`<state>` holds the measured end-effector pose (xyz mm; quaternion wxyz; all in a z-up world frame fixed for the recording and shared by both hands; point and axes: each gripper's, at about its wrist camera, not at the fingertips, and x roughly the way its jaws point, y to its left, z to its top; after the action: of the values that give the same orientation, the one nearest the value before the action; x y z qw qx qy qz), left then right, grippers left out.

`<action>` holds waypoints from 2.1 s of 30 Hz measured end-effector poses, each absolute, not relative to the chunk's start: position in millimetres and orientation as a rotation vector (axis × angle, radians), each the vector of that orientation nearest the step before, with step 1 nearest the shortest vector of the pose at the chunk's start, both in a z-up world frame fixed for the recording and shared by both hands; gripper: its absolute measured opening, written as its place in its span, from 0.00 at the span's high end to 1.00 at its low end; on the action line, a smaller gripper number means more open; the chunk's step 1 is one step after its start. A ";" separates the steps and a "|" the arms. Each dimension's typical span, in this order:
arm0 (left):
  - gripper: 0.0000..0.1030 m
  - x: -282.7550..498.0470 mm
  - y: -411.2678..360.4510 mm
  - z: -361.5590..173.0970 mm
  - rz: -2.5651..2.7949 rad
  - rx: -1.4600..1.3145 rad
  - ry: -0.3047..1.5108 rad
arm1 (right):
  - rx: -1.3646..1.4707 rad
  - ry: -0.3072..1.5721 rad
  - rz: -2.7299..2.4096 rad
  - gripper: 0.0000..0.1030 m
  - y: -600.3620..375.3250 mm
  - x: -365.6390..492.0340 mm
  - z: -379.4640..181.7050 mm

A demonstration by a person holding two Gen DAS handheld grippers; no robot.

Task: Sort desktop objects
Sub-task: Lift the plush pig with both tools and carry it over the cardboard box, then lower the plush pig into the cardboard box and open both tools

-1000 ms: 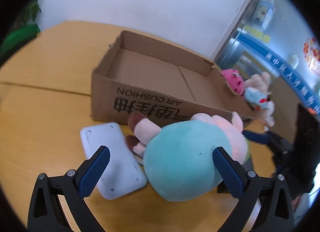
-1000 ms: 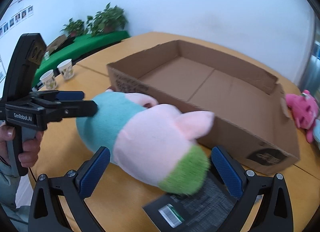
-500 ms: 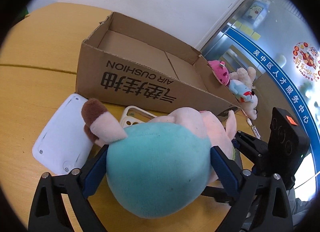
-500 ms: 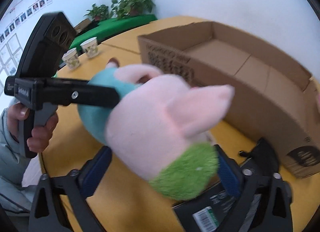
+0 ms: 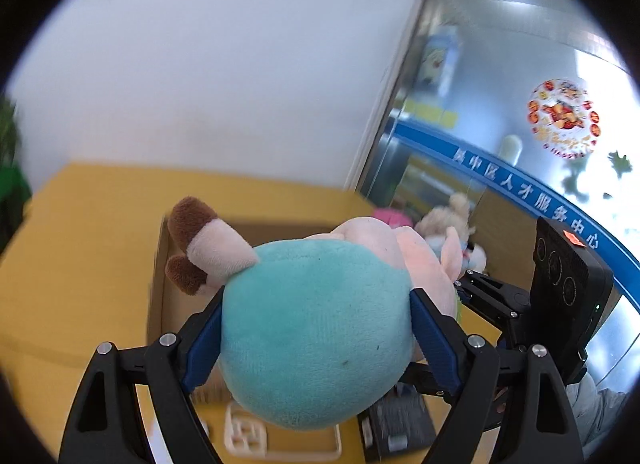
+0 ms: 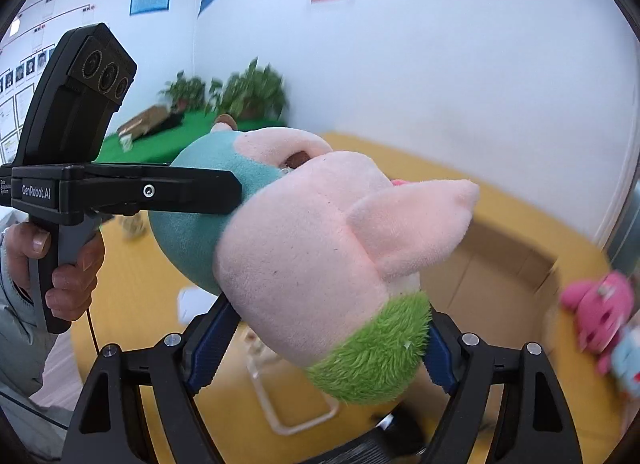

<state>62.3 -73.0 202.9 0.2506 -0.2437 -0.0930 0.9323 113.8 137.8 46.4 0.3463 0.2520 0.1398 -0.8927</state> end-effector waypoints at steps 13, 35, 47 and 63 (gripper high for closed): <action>0.17 -49.8 -62.4 304.9 2.569 -0.513 -0.133 | 0.372 0.366 -2.445 0.21 135.2 4.4 178.4; 0.17 -245.0 -88.0 9.2 2.469 -1.349 -0.360 | 1.145 0.157 -2.179 0.21 51.6 -265.8 -101.1; 0.13 -222.6 -113.7 26.9 2.596 -1.294 -0.381 | 1.245 0.154 -2.185 0.05 45.5 -255.1 -98.8; 0.12 -30.4 -67.4 76.9 2.874 -0.811 -0.003 | 0.837 0.284 -2.453 0.00 200.6 -21.2 41.5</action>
<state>-30.4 -67.4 76.9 0.0776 -0.2707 -0.0011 0.9595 -21.2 200.6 41.5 0.2637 0.3097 0.1050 -0.9075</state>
